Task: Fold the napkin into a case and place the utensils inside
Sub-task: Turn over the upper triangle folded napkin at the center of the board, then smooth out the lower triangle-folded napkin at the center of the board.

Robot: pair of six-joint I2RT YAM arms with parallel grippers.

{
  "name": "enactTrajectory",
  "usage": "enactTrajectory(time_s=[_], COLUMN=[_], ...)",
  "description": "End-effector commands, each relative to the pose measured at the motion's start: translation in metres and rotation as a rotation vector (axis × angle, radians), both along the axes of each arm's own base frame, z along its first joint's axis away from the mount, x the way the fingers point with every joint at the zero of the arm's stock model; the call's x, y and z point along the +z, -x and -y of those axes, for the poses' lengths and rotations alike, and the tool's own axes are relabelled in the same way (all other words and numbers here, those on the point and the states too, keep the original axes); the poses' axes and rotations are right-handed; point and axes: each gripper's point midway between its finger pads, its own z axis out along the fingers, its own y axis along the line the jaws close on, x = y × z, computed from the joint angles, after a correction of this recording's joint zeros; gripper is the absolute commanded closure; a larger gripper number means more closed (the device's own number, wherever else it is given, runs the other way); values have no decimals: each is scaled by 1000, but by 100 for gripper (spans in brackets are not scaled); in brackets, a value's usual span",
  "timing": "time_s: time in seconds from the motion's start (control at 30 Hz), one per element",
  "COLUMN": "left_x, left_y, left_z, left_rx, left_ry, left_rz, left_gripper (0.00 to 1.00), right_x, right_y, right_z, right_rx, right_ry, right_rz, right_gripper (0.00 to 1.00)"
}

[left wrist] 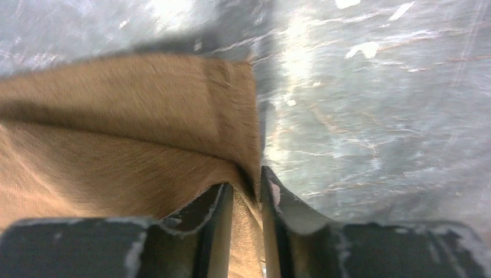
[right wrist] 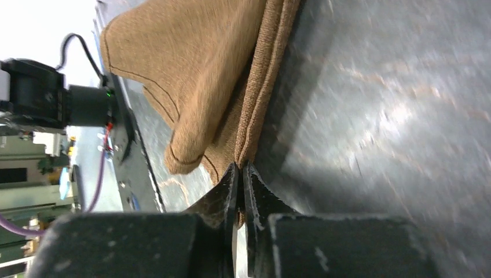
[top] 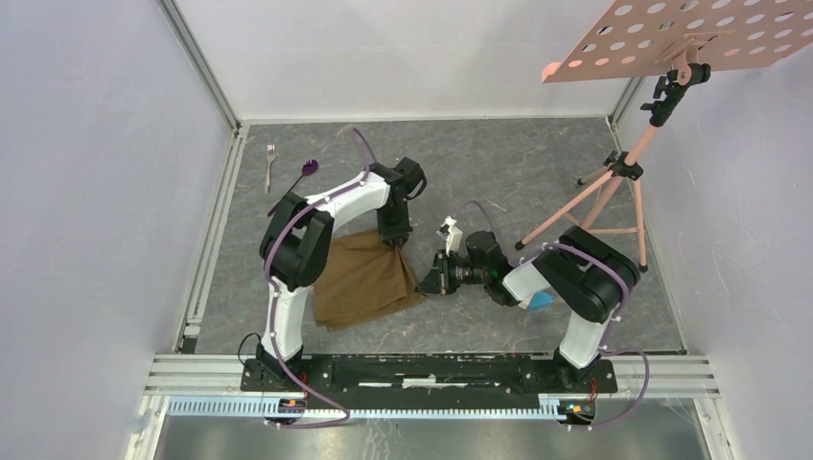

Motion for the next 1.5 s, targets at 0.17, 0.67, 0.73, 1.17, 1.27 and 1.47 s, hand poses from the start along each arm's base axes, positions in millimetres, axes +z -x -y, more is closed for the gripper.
enactTrajectory(time_s=[0.17,0.67,0.73,1.17,1.27,1.47], left_x=[109,86,80,26,22,15], left_y=[-22,77,84,111,109,108], left_z=[16,11,28,58,56,58], left_rx=[-224,-256,-273,-404,-416,-439], left_ry=[273,475,499,269,209,145], left_rz=[336,229,225,150,167,174], left_gripper=[15,33,39,51,49,49], right_x=[-21,-11,-12,-14,-14,-13], right_y=[22,-2,-1,6,6,7], right_z=[54,39,38,36,36,36], right_rx=[67,39,34,39,40,42], right_ry=[266,249,243,199,197,195], right_rz=[74,120,113,80,81,79], right_gripper=[62,52,60,96,99,100])
